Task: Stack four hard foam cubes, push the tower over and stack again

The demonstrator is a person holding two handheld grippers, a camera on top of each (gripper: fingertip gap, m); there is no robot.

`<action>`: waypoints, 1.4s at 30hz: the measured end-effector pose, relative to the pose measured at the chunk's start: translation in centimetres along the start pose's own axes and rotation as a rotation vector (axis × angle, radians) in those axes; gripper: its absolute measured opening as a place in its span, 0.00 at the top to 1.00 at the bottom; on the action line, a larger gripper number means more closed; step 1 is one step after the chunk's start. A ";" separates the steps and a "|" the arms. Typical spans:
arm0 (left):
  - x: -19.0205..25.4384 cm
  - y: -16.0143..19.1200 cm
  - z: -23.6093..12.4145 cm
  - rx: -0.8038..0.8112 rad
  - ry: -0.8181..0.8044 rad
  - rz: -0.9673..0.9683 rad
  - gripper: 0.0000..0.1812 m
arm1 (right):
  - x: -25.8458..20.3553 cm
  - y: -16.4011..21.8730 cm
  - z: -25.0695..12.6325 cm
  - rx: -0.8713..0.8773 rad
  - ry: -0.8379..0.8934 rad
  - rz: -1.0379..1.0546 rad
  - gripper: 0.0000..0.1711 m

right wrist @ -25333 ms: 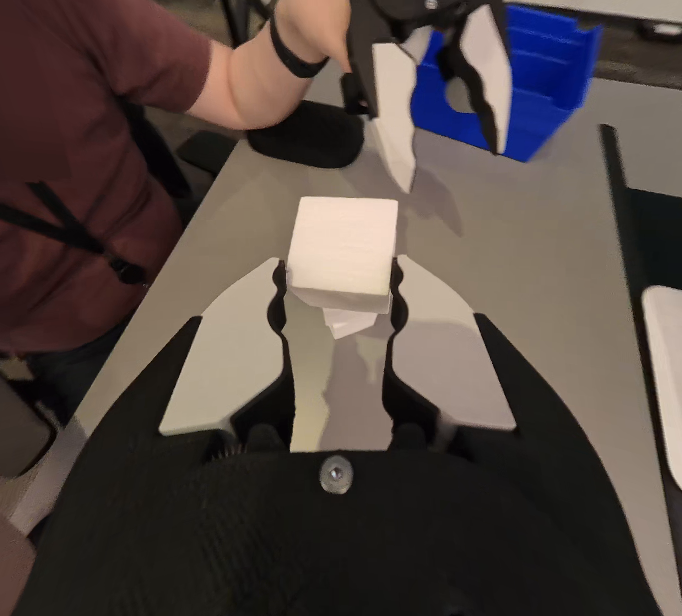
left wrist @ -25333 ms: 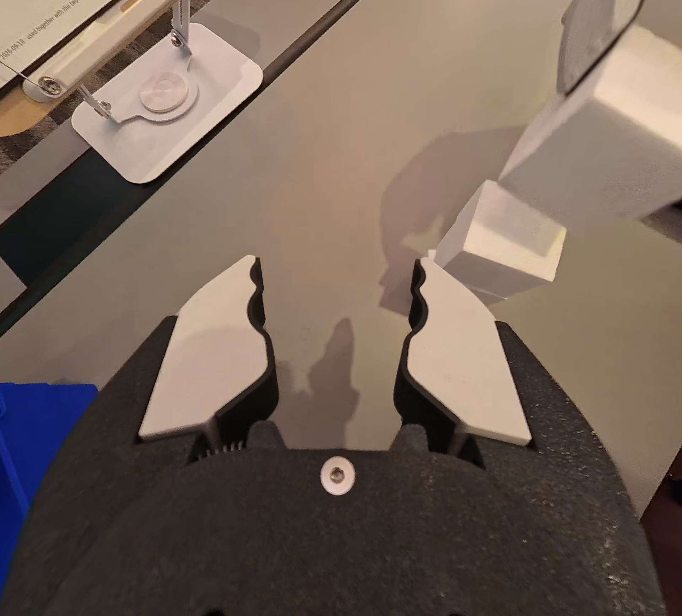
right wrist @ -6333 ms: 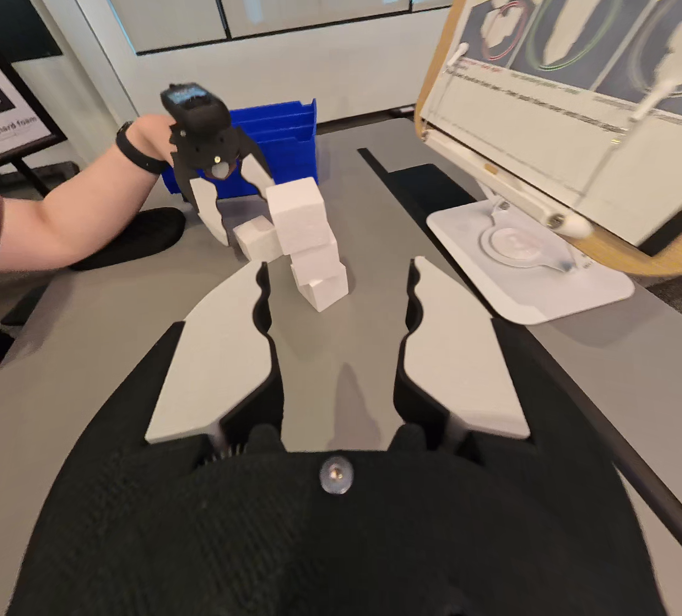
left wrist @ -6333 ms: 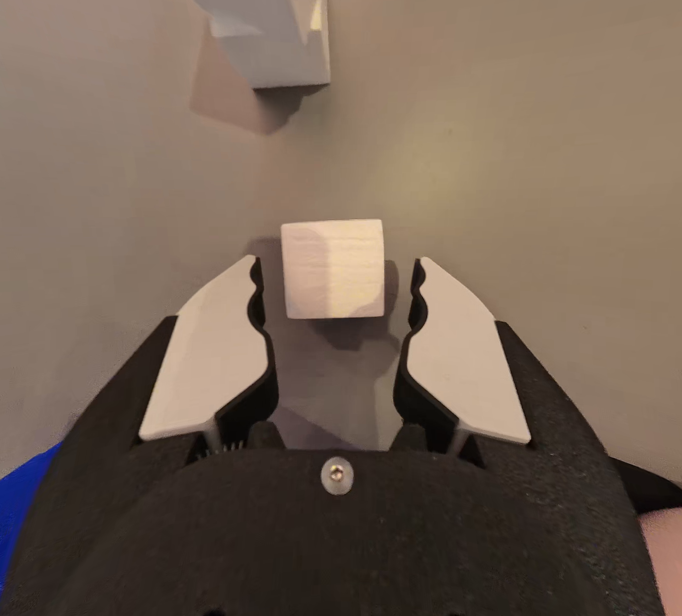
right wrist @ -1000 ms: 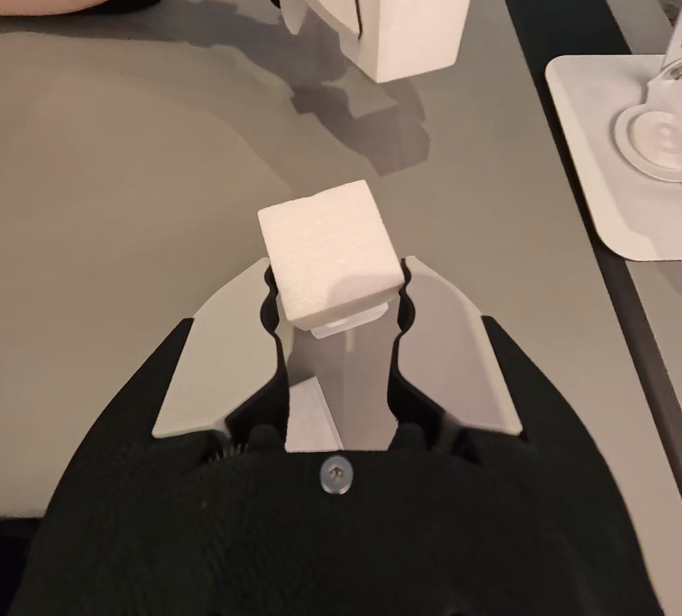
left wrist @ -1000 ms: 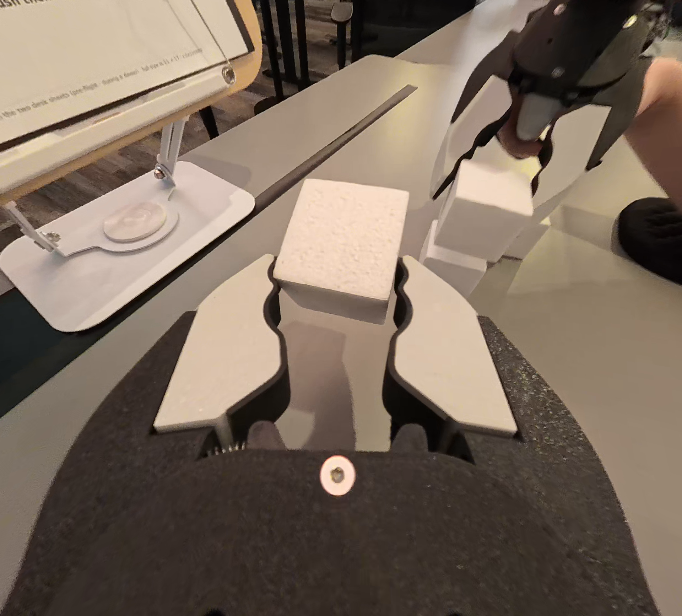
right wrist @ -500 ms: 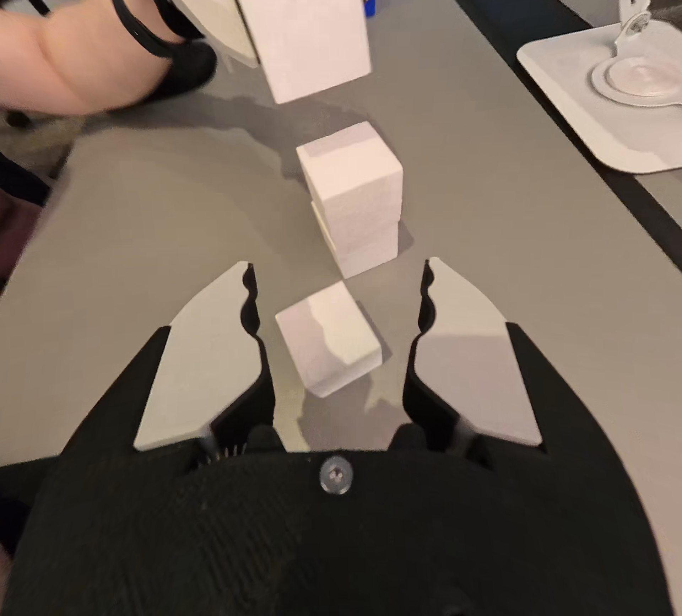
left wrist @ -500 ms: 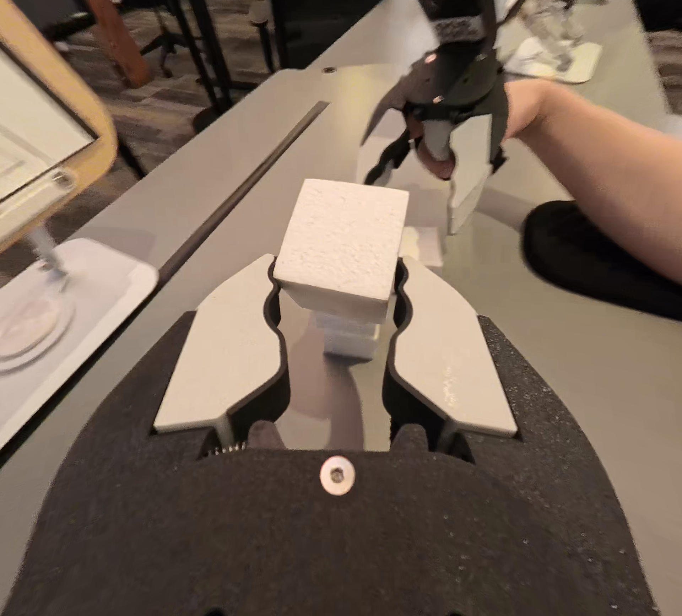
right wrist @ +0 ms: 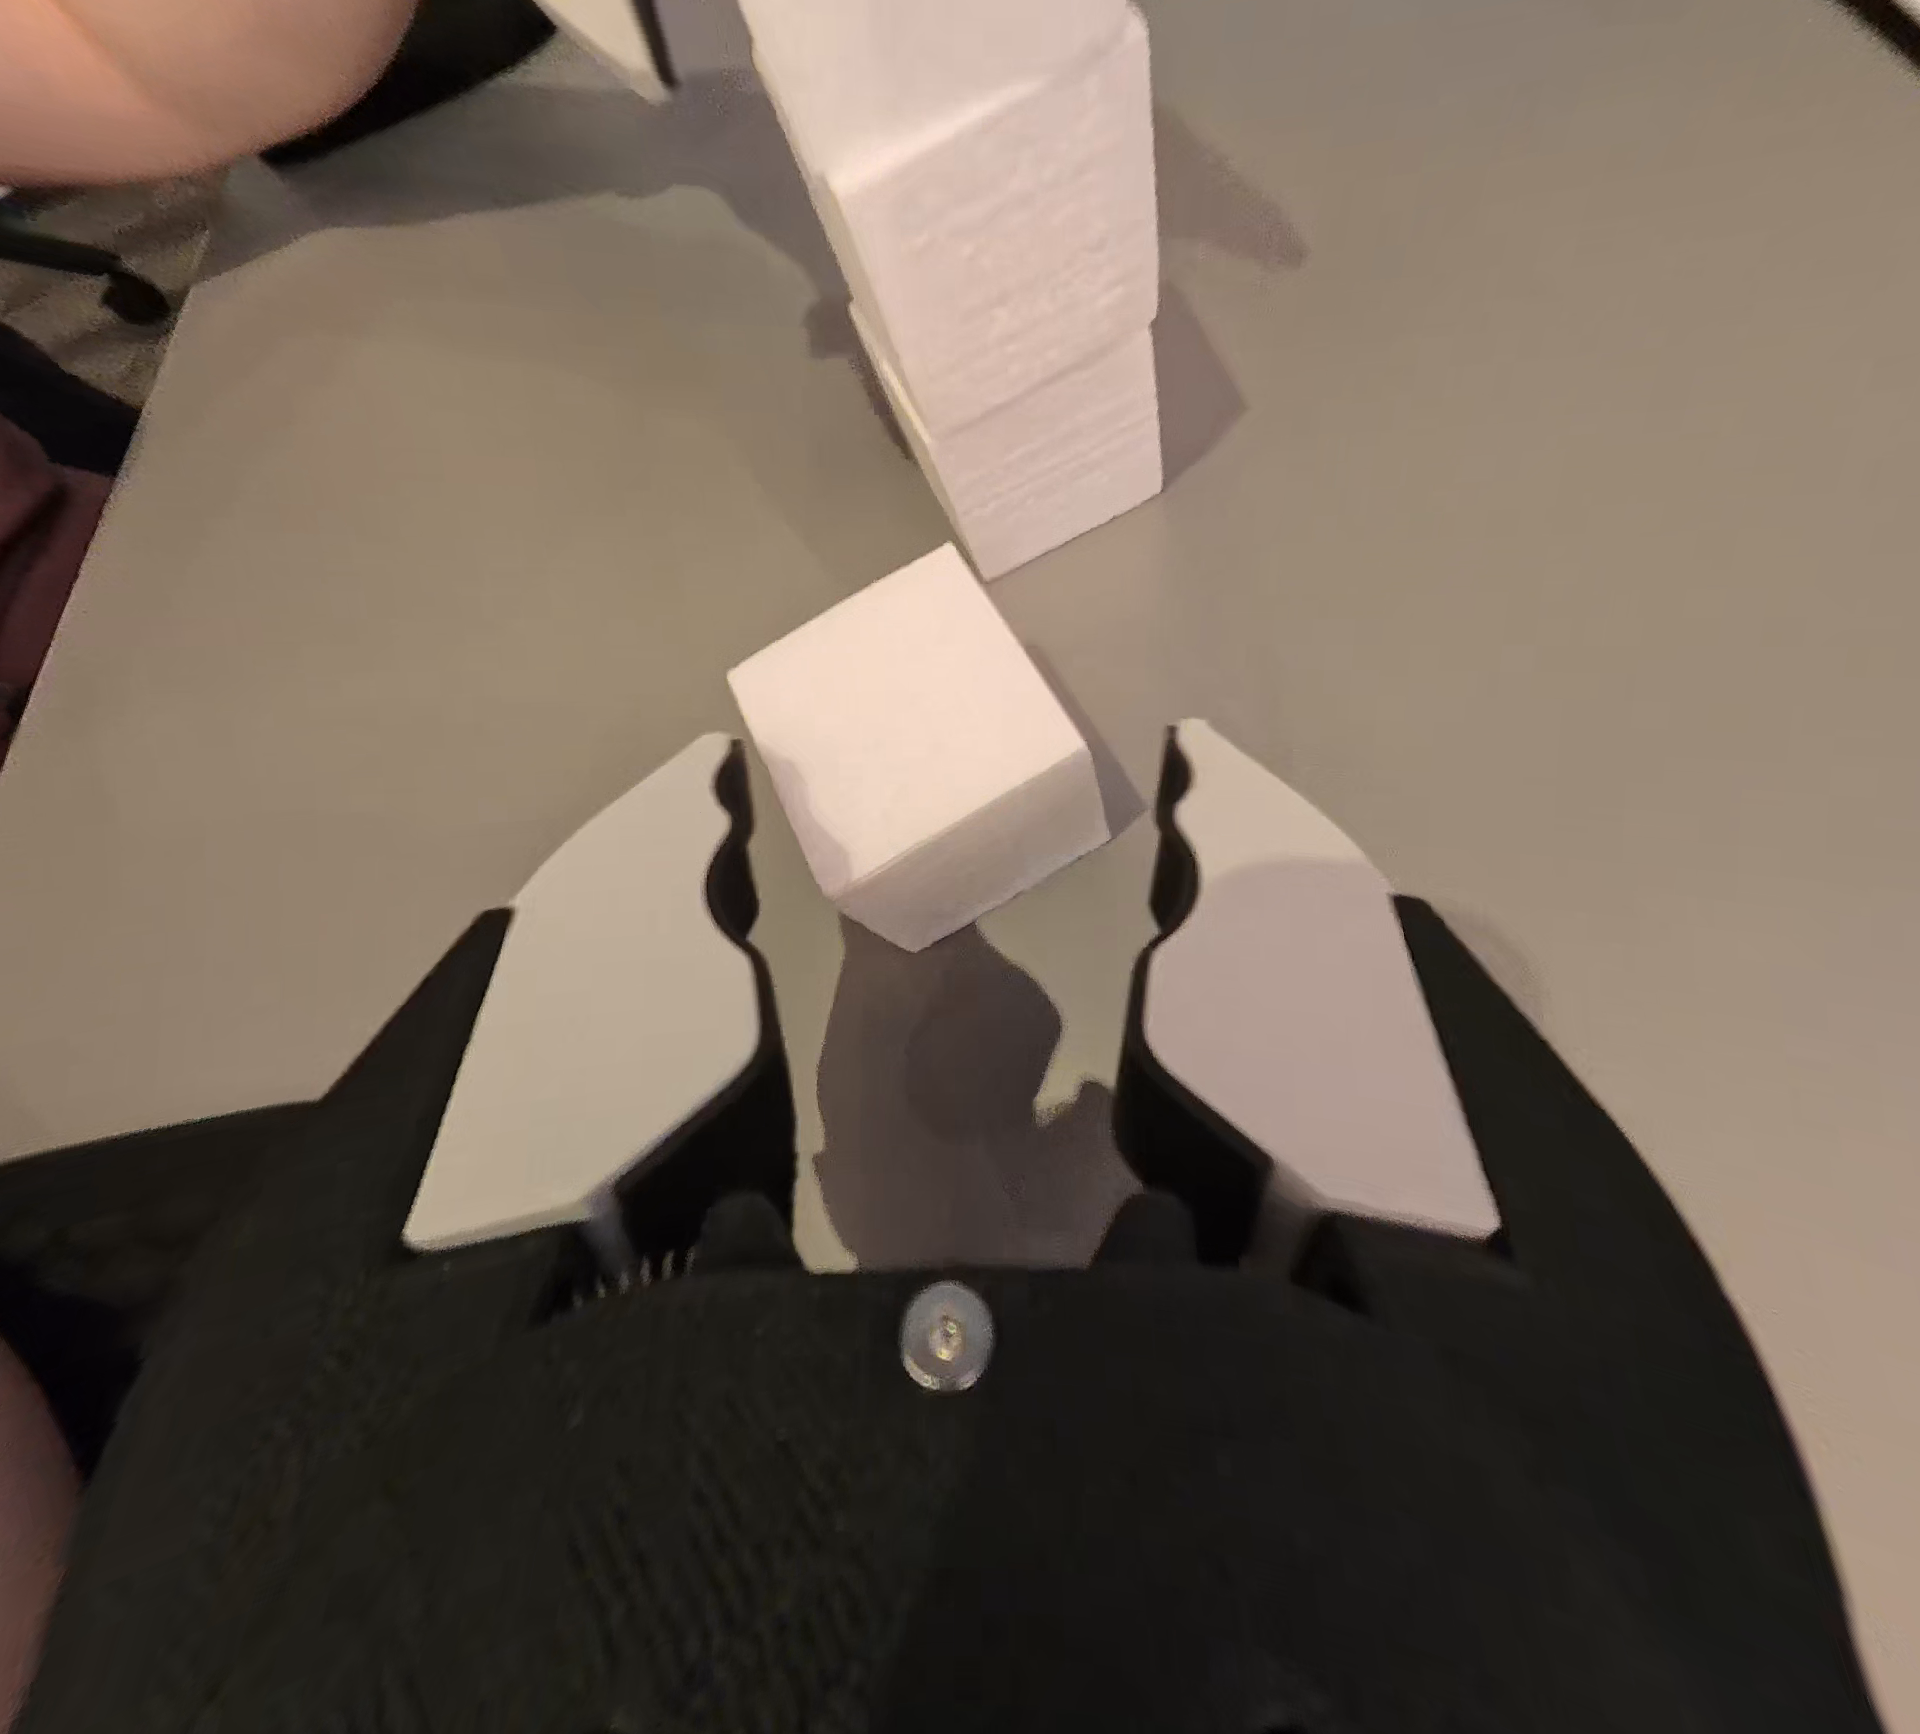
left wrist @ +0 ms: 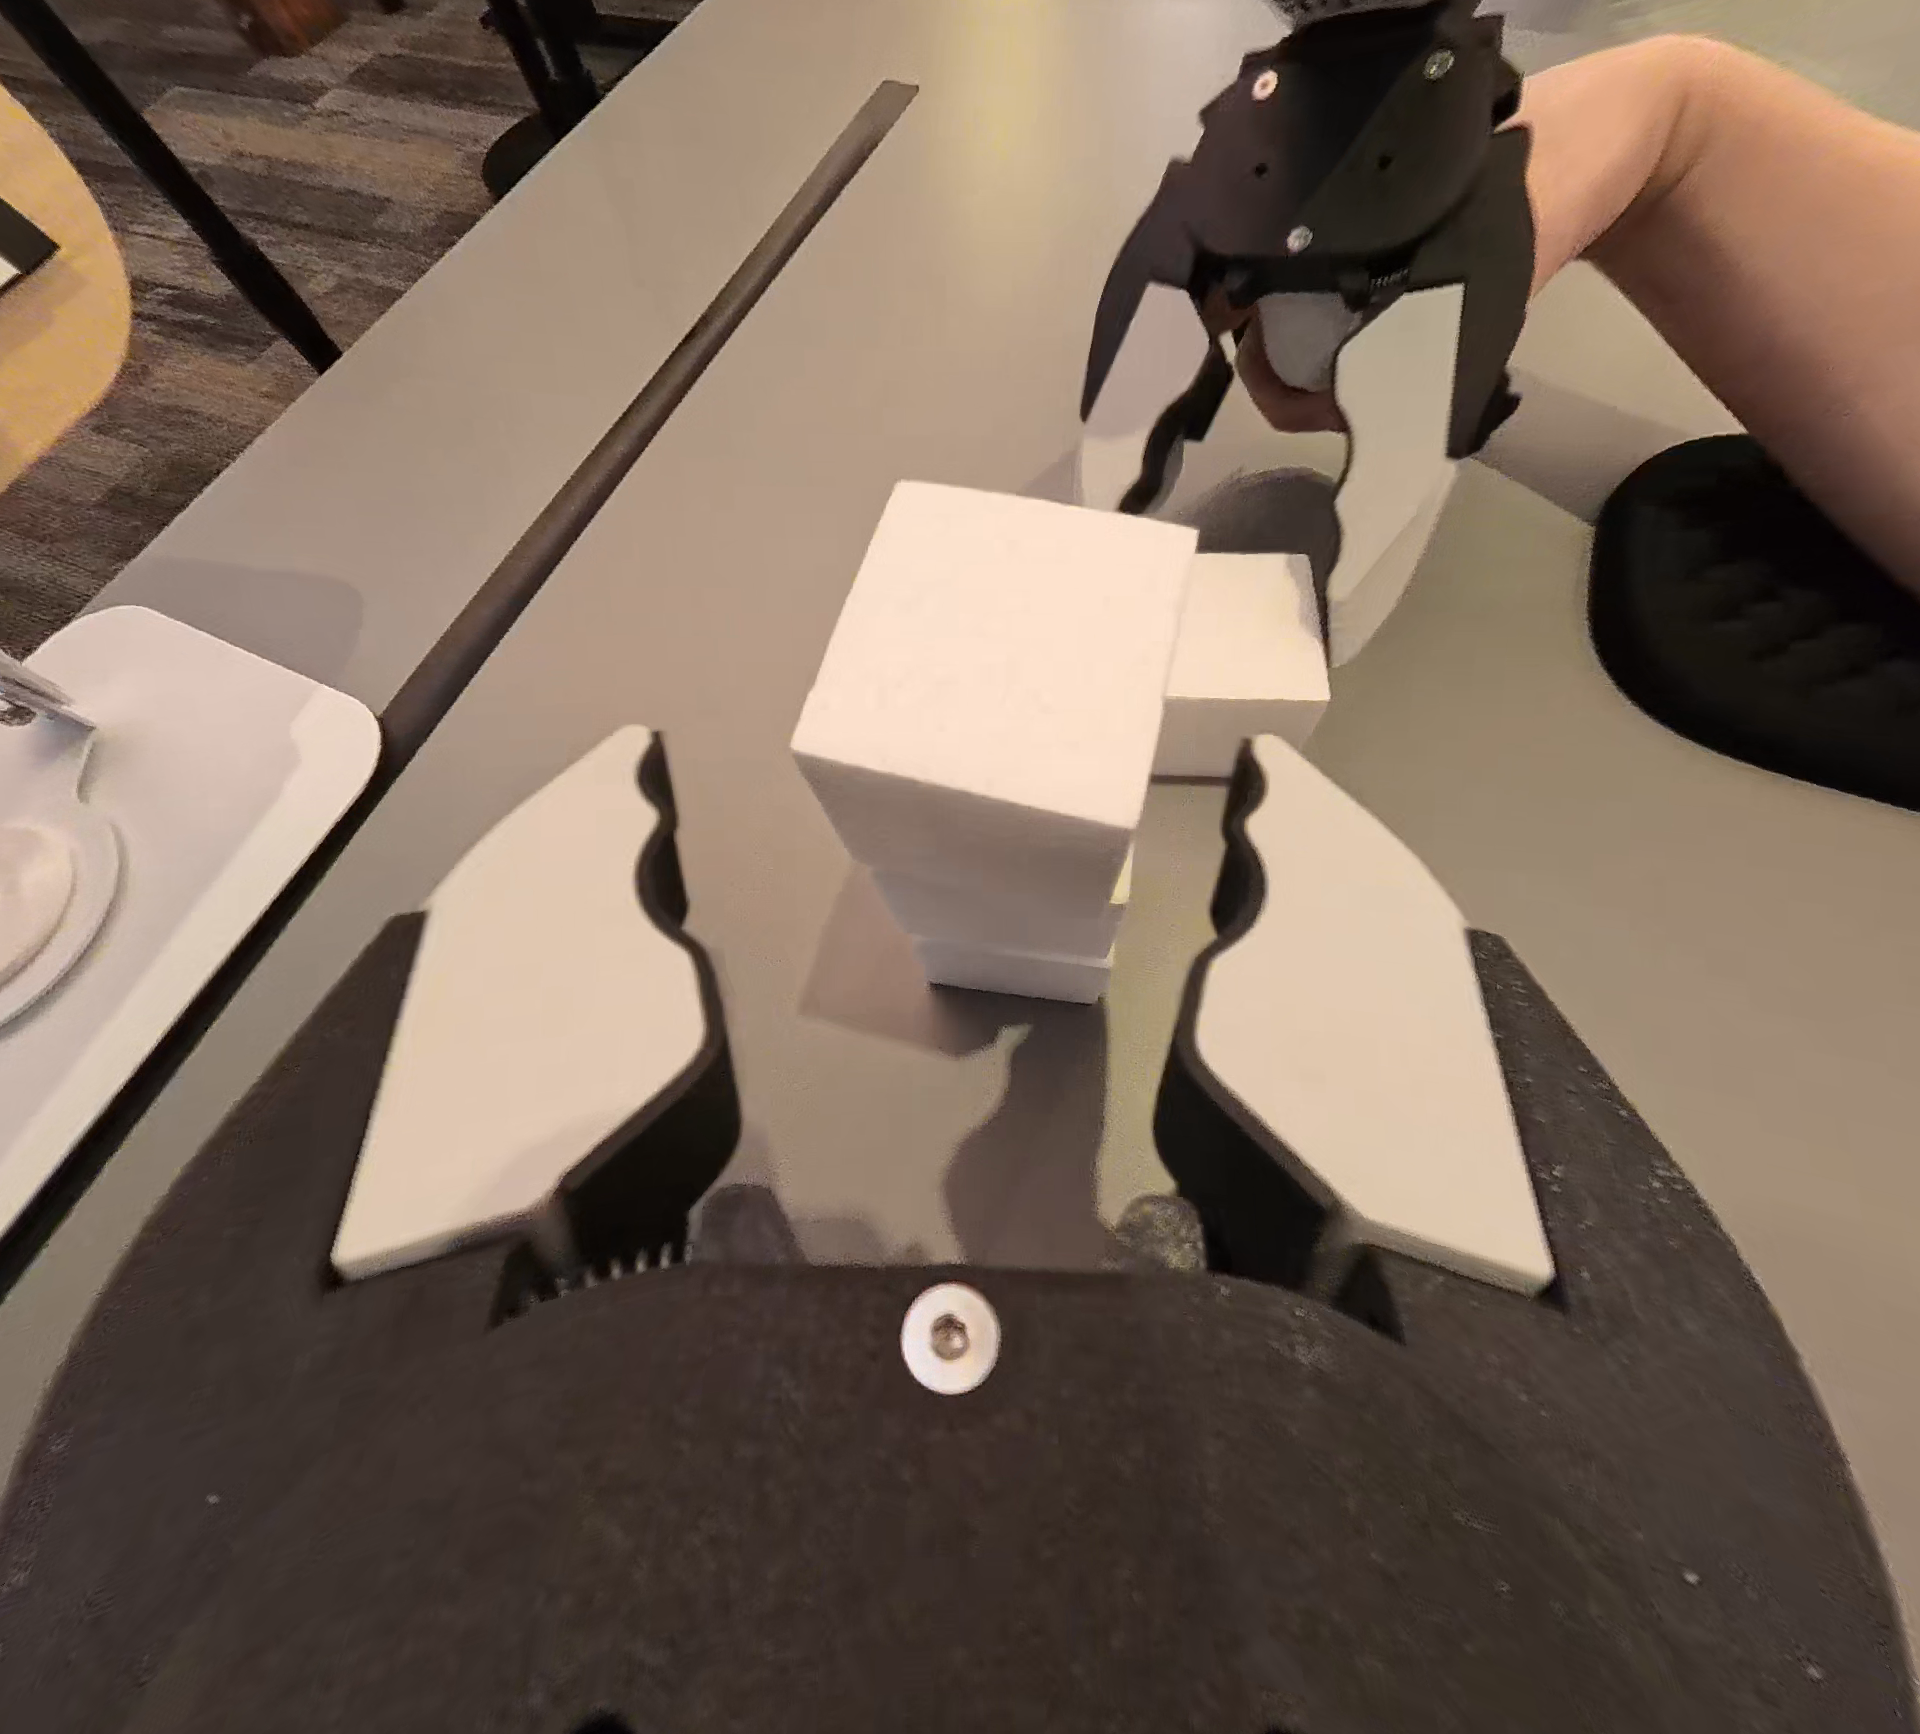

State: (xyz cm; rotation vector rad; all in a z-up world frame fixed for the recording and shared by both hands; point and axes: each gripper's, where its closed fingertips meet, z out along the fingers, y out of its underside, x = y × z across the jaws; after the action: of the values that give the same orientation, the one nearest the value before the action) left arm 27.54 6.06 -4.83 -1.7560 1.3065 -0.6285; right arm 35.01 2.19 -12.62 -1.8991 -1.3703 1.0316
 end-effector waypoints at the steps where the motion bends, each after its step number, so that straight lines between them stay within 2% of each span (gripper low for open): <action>1: 0.2 -0.1 -0.3 0.007 0.008 -0.003 0.42 | -0.2 0.2 0.3 -0.009 -0.021 0.001 0.61; 4: 0.2 0.3 -2.5 0.019 -0.002 -0.006 0.41 | -0.4 -0.1 0.1 0.010 -0.037 -0.004 0.64; 7: 0.3 1.8 -5.2 0.026 0.006 -0.031 0.42 | 0.0 -1.7 -2.2 0.102 0.001 -0.001 0.64; 9: 0.2 3.7 -6.5 0.013 0.017 -0.065 0.44 | 0.1 -4.6 -4.7 0.217 0.042 0.006 0.64; 13: -0.6 9.2 -7.5 -0.080 -0.008 -0.070 0.45 | -0.7 -12.7 -8.6 0.409 0.173 -0.001 0.64; 15: -1.0 11.7 -7.3 -0.121 -0.006 -0.099 0.46 | -2.2 -16.5 -8.8 0.452 0.192 -0.005 0.64; 17: -1.0 13.4 -7.0 -0.155 0.008 -0.143 0.46 | -3.6 -18.3 -7.3 0.395 0.215 -0.050 0.64; 21: -1.0 14.1 -6.2 -0.190 0.028 -0.166 0.46 | -3.7 -18.1 -3.9 0.211 0.269 -0.094 0.63; 23: -0.5 13.7 -6.1 -0.182 0.043 -0.154 0.49 | -3.7 -18.3 -2.9 0.207 0.233 -0.064 0.63; 31: 0.0 12.5 -6.4 -0.138 0.036 -0.107 0.49 | -2.3 -17.0 -0.8 0.159 0.165 0.019 0.63; 36: -0.3 11.4 -7.3 -0.065 0.016 -0.091 0.49 | -4.0 -18.5 -3.0 0.271 0.182 -0.116 0.52; 38: -0.4 10.0 -8.4 0.018 0.005 -0.084 0.50 | -4.3 -17.6 -4.6 0.279 0.210 -0.146 0.52; 39: -0.5 9.1 -9.2 0.080 0.004 -0.087 0.51 | -3.8 -16.2 -5.2 0.242 0.236 -0.144 0.57; 41: -0.9 7.0 -11.1 0.231 -0.006 -0.100 0.56 | -1.4 -12.0 -5.7 0.115 0.303 -0.080 0.75; 42: -1.4 6.0 -12.3 0.310 -0.020 -0.108 0.59 | 0.0 -9.7 -5.7 0.046 0.319 -0.014 0.88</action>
State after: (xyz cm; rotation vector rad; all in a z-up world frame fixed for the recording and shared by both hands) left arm 14.29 2.72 -3.36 -1.5793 1.0426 -0.8253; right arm 34.86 5.07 -1.75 -1.9187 -1.1636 0.7086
